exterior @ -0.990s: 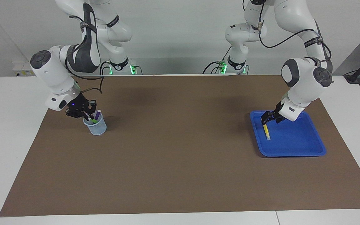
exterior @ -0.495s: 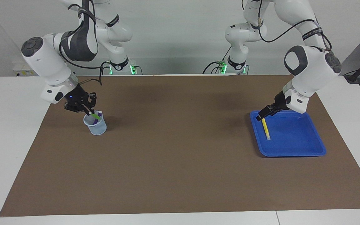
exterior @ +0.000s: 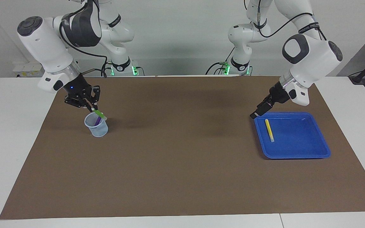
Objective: Right arm passes pens to left for tray arrangement
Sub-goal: 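Lift the green pen from the cup while the left gripper rises from the tray, then bring the green pen to center while the left gripper reaches toward it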
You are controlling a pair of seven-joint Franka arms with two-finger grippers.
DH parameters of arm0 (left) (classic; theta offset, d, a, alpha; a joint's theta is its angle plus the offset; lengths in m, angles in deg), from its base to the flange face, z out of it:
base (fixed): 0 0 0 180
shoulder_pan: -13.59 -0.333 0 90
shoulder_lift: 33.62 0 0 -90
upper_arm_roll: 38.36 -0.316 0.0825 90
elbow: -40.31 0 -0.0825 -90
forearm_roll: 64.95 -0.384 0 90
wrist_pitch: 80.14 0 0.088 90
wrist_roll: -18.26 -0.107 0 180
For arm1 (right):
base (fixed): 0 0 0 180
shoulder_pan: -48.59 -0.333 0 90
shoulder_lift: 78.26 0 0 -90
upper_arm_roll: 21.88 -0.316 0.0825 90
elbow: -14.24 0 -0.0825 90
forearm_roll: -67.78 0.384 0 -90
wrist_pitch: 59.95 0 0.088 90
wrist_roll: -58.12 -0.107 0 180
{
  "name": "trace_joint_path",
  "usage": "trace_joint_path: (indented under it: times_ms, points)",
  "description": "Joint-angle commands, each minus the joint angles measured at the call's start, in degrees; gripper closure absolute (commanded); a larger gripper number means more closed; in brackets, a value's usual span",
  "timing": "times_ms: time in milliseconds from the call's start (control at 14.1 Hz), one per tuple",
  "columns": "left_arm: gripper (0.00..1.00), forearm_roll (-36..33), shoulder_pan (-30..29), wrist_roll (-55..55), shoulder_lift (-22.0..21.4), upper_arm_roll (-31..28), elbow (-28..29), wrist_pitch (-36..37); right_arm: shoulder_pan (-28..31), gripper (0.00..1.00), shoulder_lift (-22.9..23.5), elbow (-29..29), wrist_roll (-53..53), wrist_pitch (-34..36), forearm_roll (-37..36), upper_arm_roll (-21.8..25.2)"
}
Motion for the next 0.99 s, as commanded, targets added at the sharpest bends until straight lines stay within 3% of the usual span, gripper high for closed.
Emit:
trace_joint_path:
  times_ms: [0,212,424,920]
  points:
    - [0.00,3.21,2.39,9.35,-2.66,-0.62,1.15,-2.61,0.41,1.00,0.36,-1.22,-9.05,1.34,4.49,-1.47]
    - [0.00,6.64,4.94,19.81,-3.71,-0.62,2.47,-7.35,0.32,1.00,-0.16,0.01,-23.62,1.16,13.79,-1.91]
    - [0.00,8.31,8.54,28.95,-4.94,-0.62,4.14,-12.70,-4.23,1.00,-1.13,1.94,-34.18,-0.76,16.98,-2.44]
    - [0.00,9.37,20.05,47.69,-5.74,-0.71,8.70,-29.05,-17.68,1.00,-3.42,11.25,-64.07,-26.92,23.57,-2.44]
